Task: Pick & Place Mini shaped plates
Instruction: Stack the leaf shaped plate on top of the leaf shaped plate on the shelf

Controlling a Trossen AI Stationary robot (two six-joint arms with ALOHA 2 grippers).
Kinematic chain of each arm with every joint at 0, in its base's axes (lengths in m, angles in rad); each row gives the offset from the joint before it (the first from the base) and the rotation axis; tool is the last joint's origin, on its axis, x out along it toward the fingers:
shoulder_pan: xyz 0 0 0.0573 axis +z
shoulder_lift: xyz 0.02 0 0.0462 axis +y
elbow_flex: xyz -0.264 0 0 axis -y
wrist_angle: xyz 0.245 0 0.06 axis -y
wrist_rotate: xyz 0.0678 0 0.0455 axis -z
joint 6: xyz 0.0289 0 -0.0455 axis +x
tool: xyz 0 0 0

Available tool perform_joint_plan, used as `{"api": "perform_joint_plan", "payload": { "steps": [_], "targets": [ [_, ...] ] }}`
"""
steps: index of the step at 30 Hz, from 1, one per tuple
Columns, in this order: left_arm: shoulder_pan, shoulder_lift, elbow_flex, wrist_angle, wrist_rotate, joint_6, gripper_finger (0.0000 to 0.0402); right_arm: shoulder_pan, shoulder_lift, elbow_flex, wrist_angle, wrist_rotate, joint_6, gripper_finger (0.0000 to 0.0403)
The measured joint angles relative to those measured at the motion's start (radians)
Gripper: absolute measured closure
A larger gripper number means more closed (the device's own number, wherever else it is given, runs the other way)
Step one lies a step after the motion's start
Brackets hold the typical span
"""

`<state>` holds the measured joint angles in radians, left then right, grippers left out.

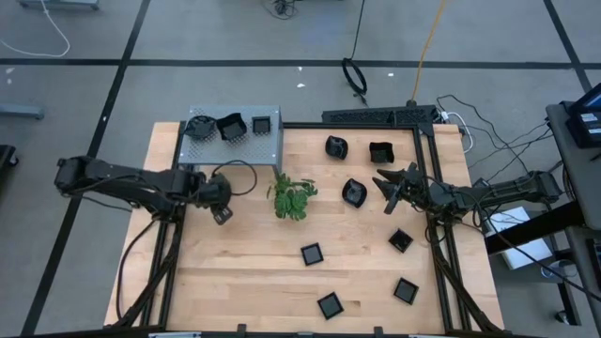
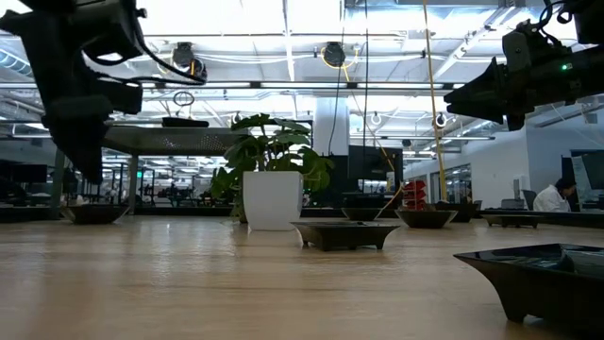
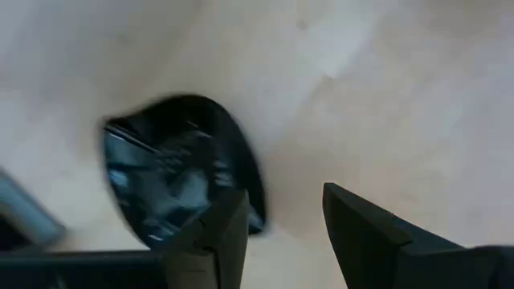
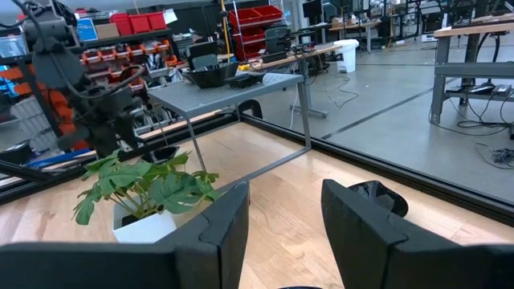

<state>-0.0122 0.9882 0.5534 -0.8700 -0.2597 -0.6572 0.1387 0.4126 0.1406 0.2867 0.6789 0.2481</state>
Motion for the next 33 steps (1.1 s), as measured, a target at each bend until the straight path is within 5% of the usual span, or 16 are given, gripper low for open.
{"api": "perform_joint_plan", "payload": {
  "steps": [8,16,27,33],
  "targets": [
    [-0.031,0.022,-0.076,0.063,-0.115,-0.042,0.0236,0.000,0.000,0.000,0.000,0.000,0.000,0.0257],
    [-0.039,0.189,-0.118,0.168,-0.202,-0.079,0.0236,0.000,0.000,0.000,0.000,0.000,0.000,0.0258],
    [-0.039,0.317,-0.113,0.206,-0.210,-0.239,0.0239,0.000,0.000,0.000,0.000,0.000,0.000,0.0257],
    [-0.039,0.317,-0.115,0.226,-0.181,-0.330,0.0321,0.000,0.000,0.000,0.000,0.000,0.000,0.0259]
  ]
}}
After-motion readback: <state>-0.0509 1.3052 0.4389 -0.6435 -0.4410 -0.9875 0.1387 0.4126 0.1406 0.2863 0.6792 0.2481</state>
